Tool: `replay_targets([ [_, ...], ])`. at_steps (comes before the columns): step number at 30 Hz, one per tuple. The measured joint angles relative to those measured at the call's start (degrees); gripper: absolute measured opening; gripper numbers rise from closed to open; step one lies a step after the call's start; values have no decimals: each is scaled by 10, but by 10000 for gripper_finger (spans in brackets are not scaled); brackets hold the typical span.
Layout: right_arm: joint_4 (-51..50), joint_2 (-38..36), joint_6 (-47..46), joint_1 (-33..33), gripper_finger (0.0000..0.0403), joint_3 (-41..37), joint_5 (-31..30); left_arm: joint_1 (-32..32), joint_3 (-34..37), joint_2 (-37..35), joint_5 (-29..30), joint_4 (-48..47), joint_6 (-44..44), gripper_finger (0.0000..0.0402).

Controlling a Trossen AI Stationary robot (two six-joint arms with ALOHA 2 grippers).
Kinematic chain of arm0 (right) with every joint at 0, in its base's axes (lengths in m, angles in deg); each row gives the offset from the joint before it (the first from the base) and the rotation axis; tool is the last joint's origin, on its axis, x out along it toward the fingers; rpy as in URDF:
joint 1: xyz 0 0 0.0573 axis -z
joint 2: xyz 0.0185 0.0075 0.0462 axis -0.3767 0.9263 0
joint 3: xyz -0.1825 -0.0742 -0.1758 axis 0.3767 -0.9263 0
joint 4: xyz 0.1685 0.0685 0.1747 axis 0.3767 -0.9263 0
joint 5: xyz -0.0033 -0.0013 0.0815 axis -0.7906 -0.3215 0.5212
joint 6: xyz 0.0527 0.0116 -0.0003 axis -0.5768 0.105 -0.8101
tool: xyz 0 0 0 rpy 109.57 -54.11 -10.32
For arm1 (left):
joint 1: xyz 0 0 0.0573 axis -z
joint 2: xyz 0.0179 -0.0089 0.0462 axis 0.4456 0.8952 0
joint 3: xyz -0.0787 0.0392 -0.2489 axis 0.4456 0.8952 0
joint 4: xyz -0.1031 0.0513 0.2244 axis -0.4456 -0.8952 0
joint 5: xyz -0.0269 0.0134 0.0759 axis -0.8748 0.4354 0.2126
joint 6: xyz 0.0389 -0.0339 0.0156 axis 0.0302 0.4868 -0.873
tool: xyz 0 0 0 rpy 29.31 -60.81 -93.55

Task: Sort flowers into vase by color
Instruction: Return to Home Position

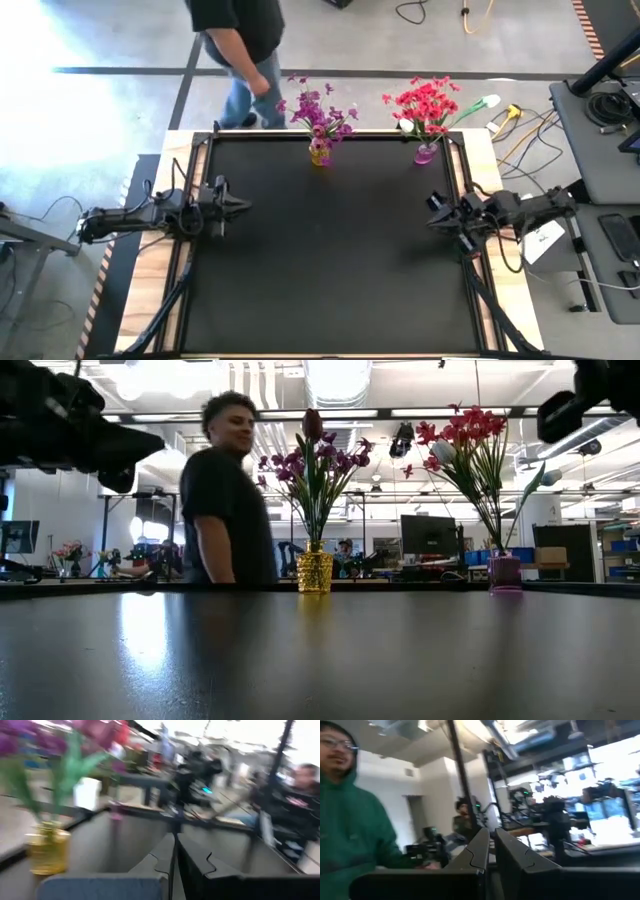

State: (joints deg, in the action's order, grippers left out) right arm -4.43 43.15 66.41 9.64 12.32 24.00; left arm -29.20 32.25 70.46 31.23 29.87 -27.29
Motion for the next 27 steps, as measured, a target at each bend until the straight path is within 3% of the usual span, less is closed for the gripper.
replay_targets([
  [3,-1,6,9,0,22,0,-12,10,0,1,-39,-23,-13,5],
  [14,-62,2,69,1,22,0,-3,16,0,1,-19,-2,-65,5],
  [21,-227,-12,57,1,22,0,-11,16,0,2,-20,-25,-55,5],
  [27,-228,8,68,1,22,3,-27,16,0,10,-21,-26,-54,5],
])
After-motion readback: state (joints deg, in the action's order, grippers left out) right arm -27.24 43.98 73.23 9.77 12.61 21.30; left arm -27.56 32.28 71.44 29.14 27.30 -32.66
